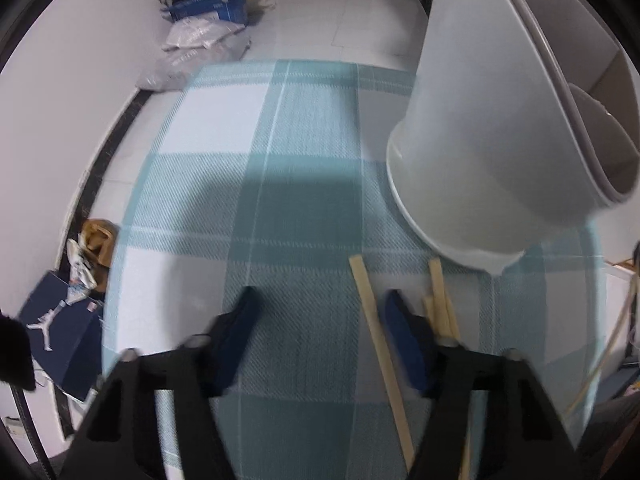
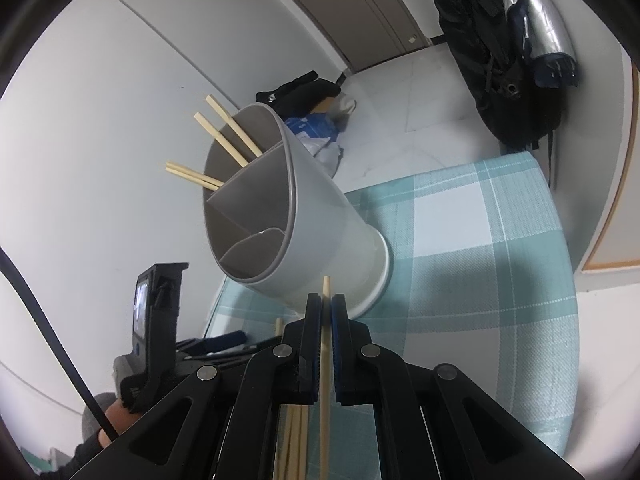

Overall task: Organize utensils
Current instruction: 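Pinch a chopstick with the left tool while the right tool holds its chopstick, then raise both held chopsticks up over the white holder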

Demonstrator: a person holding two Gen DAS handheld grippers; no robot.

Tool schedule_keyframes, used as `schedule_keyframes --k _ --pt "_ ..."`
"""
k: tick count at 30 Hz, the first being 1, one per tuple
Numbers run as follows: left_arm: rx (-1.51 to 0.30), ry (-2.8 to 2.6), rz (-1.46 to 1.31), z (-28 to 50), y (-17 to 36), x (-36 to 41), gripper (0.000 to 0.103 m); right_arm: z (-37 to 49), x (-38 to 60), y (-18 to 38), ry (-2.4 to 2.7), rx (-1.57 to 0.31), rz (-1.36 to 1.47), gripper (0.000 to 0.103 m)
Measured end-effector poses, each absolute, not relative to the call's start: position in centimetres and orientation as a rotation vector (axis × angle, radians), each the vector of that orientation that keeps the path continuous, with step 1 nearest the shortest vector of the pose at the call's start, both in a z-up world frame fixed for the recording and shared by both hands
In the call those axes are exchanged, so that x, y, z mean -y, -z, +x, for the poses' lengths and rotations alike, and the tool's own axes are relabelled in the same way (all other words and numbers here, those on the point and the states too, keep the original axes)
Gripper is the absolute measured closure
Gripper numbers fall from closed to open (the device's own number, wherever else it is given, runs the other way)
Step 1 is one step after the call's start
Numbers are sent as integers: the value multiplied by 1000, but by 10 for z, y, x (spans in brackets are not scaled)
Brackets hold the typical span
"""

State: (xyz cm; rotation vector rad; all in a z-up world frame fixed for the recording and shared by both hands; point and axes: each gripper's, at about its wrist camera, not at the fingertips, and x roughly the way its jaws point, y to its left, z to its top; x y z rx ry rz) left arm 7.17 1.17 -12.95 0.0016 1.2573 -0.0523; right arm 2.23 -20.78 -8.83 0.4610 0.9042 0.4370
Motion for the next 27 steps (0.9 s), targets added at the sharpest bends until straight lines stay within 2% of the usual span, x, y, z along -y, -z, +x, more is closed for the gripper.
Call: schedule_keyframes --k 2,4,5,11,22,27 --pt "-1246 57 -18 74 128 -11 86 22 207 87 -437 -900 453 99" --pt "-1247 59 -38 74 127 -13 97 22 207 86 -438 -896 447 99" --pt "-1246 64 -55 74 127 -14 98 22 206 85 -438 -893 441 99" --pt "-1175 72 -144 71 113 -24 100 17 198 76 -437 -851 381 99" --pt "-747 201 -223 12 26 -33 100 -13 178 52 -438 -716 243 99" --pt "-689 249 -175 -3 8 -23 100 -28 172 47 -435 -679 211 99"
